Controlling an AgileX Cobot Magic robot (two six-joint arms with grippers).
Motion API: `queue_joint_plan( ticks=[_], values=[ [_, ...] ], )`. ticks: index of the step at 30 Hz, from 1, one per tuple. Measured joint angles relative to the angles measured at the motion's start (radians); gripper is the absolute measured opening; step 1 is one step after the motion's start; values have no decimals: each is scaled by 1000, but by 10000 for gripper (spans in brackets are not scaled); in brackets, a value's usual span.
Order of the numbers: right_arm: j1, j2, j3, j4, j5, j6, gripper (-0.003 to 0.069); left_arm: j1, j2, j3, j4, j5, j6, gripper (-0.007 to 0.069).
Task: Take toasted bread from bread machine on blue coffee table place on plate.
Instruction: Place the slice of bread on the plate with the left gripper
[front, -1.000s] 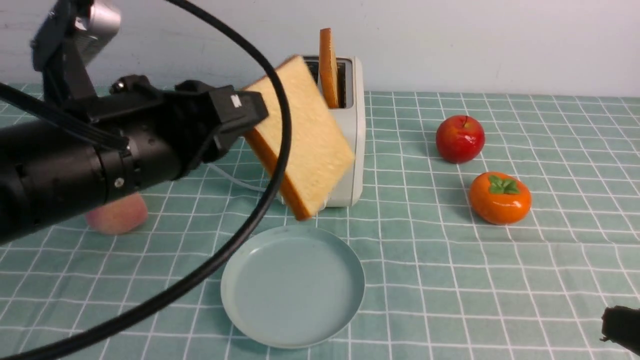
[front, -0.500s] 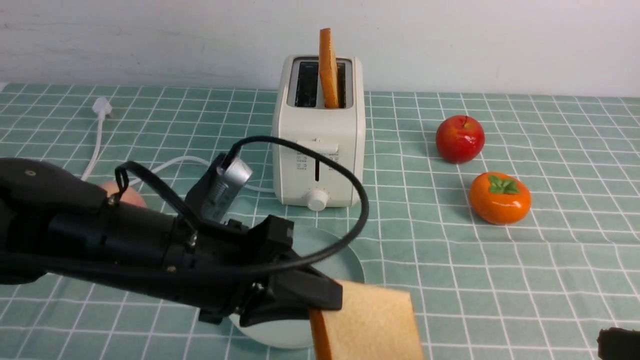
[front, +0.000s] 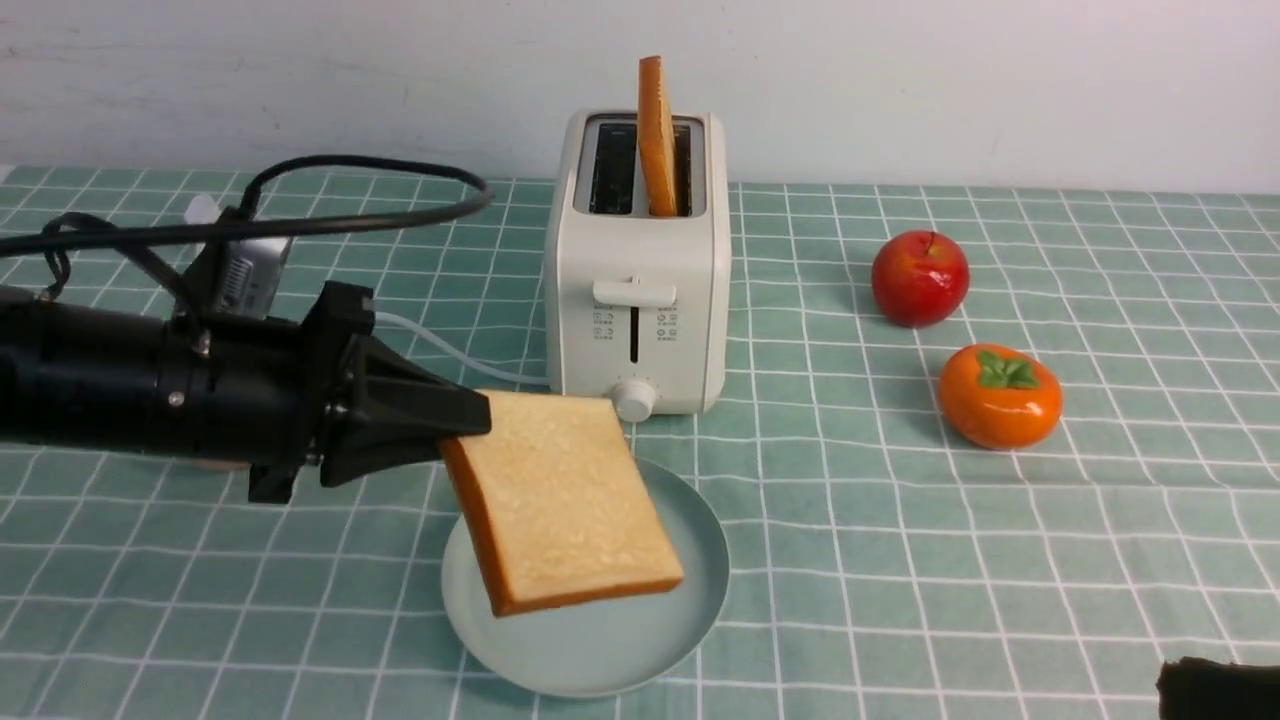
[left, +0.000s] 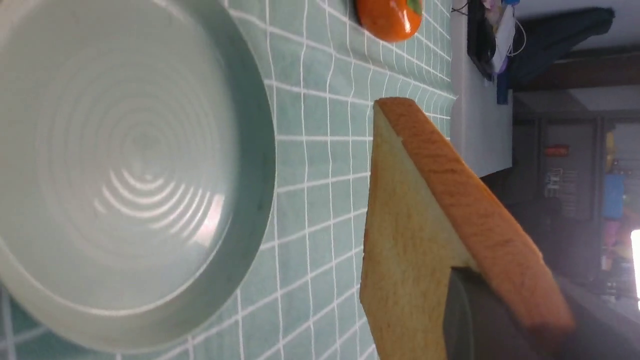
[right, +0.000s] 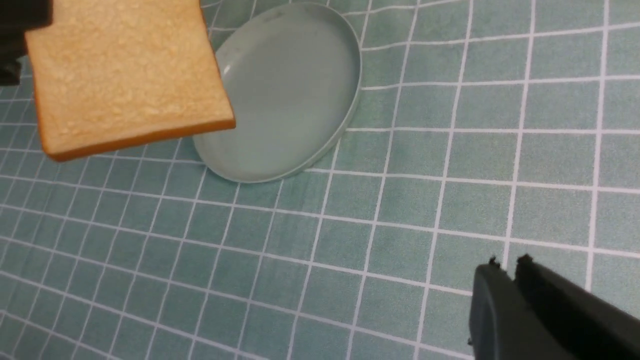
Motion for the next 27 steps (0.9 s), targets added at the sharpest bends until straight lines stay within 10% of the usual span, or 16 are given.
queue_joint_plan(
  ticks=[22,27],
  values=[
    [0,0,0,11,-79,-59,82,1,327,-19,-148,-38,279,91],
    [0,1,-10,11,-79,-90,85,1,336,-19,-122,-58,281,213]
  ],
)
